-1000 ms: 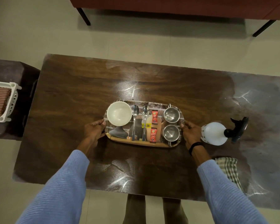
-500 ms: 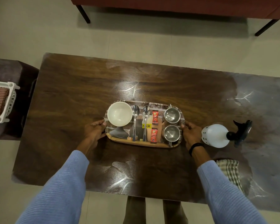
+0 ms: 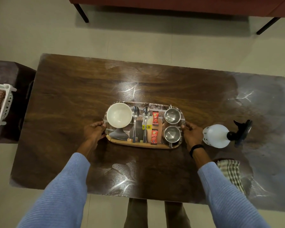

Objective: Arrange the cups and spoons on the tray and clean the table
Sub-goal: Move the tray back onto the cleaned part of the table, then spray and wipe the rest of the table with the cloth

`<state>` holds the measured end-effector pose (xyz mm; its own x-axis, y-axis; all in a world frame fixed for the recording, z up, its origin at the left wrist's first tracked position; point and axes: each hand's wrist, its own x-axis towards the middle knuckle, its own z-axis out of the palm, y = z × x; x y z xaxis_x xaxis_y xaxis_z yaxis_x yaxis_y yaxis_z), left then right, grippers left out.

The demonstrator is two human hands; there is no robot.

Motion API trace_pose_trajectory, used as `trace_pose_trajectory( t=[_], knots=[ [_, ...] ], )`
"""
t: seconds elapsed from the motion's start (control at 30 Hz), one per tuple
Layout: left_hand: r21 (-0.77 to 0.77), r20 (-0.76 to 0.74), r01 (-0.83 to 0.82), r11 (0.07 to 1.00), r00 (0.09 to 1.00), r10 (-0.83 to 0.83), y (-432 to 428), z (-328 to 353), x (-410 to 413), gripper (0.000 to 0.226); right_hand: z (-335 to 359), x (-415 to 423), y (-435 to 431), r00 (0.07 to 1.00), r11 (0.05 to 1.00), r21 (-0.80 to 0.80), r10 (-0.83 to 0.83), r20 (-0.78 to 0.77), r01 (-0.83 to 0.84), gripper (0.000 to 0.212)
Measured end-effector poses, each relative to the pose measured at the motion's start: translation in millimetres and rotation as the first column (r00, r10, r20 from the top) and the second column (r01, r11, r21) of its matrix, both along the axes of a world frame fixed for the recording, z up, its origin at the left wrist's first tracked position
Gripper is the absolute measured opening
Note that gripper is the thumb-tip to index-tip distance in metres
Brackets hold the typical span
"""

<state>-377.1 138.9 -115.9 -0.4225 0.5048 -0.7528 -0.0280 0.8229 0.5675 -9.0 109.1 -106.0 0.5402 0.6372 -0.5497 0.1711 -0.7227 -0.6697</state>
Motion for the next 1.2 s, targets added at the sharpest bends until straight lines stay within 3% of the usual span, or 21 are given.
trace_pose_trajectory(
  t=[0.2, 0.5, 0.6, 0.7, 0.83, 1.0, 1.1, 1.2],
  knots=[
    [0.067, -0.356, 0.226, 0.972, 0.915, -0.188, 1, 35, 25, 0.034, 5, -6, -6, 0.971, 0.989, -0.024, 0.148, 0.187, -0.146, 0.025],
    [0.313, -0.599, 0.251, 0.916, 0.801, -0.015, -9, 81, 78, 0.044, 25, -2, -27, 0.971, 0.992, -0.001, 0.123, 0.206, -0.126, 0.031],
    [0.476, -0.618, 0.270, 0.837, 0.779, 0.100, -20, 102, 111, 0.041, 36, 0, -47, 0.966, 0.989, 0.028, 0.136, 0.219, -0.145, 0.029],
    [0.632, -0.606, 0.372, 0.679, 0.784, 0.134, -36, 114, 158, 0.041, 47, 1, -77, 0.956, 0.979, 0.080, 0.164, 0.243, -0.188, 0.026],
    [0.703, -0.482, 0.495, 0.511, 0.860, -0.169, -69, 131, 241, 0.050, 50, 13, -119, 0.937, 0.974, 0.123, 0.141, 0.321, -0.189, 0.024],
    [0.641, -0.391, 0.672, 0.371, 0.702, -0.595, -88, 124, 330, 0.073, 25, 53, -170, 0.920, 0.982, 0.101, 0.111, 0.375, -0.160, 0.031],
    [0.614, -0.395, 0.715, 0.335, 0.645, -0.654, -85, 106, 364, 0.081, 4, 79, -190, 0.890, 0.991, 0.029, 0.106, 0.444, -0.133, 0.039],
    [0.558, -0.386, 0.753, 0.349, 0.608, -0.694, -78, 96, 390, 0.087, -15, 108, -204, 0.808, 0.972, -0.073, 0.225, 0.545, -0.221, 0.052]
  ],
)
